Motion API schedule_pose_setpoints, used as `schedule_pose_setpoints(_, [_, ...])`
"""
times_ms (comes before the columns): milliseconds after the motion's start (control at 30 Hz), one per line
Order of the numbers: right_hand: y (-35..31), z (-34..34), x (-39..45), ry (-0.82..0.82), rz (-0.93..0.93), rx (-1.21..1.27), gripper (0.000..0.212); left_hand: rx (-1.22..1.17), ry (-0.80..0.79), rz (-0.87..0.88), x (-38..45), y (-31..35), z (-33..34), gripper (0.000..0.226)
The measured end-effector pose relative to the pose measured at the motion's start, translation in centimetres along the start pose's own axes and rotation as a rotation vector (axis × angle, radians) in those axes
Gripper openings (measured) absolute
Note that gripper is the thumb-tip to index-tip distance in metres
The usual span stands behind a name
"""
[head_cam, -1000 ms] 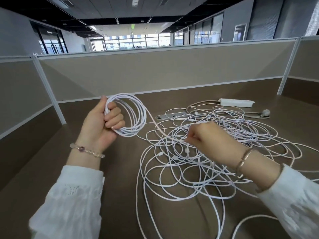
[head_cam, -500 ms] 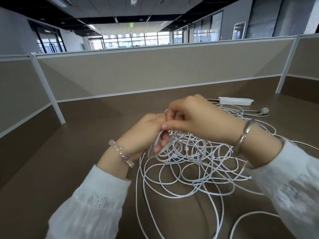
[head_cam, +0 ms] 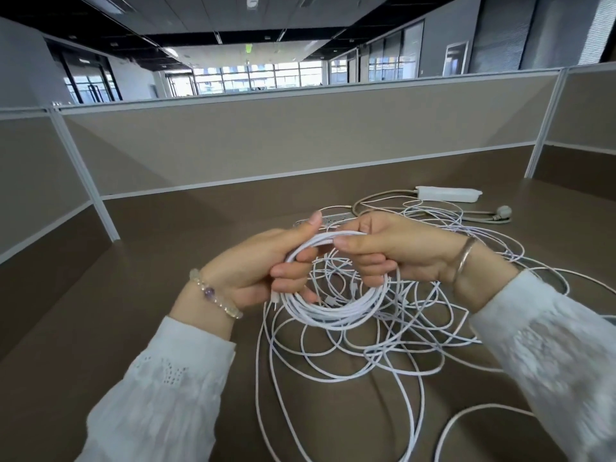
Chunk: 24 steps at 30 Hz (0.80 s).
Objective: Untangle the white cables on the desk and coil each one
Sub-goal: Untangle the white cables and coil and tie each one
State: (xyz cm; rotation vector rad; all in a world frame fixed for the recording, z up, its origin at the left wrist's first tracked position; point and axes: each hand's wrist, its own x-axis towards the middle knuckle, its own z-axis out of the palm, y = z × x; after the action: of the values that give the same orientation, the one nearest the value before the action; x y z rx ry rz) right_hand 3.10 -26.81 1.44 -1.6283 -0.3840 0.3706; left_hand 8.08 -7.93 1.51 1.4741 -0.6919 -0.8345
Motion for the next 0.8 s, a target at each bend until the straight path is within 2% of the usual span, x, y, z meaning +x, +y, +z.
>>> schedule_pose_setpoints(67, [0.1, 0.2, 0.0, 0.023, 0.024, 0.036, 0.037, -0.06, -0.034, -0.023, -0.3, 0.4, -0.6, 0.041])
schedule_pose_setpoints(233, [0.3, 1.4, 0.7, 0.126, 0.012, 0.127, 0.042, -0.145, -0.016, -0.021, -0.3, 0.2, -1.1, 0.045])
schedule_pose_setpoints(400, [-0.1, 1.5, 1.0, 0.174, 0.027, -0.141, 0.042, -0.212, -0.201, -0.109, 0.8, -1.3, -0.5, 0.063])
schedule_pose_setpoints(467, [-0.4, 1.6, 0.9, 0.186, 0.036, -0.177, 0.041, -0.234, -0.245, -0.087, 1.1, -1.6, -0.7, 0.06])
schedule_pose_setpoints(567, [0.1, 1.5, 0.8, 0.236, -0.033, 0.011, 0.039, -0.462, -0.363, -0.006, 1.5, -1.6, -1.4, 0.044])
schedule_pose_setpoints(633, [1.1, 1.2, 0.8, 0.25, -0.089, 0.198, 0.039, -0.568, -0.356, 0.066, 1.8, -1.8, -2.0, 0.042])
schedule_pose_setpoints(733, [2.5, 1.3, 0.7, 0.223, -0.101, 0.482, 0.043, -0.585, -0.312, 0.118, 1.9, -2.0, -2.2, 0.042])
schedule_pose_setpoints(800, [2.7, 1.5, 0.7, 0.25, -0.085, 0.571, 0.047, -0.552, -0.315, 0.12, 1.9, -2.2, -2.1, 0.042])
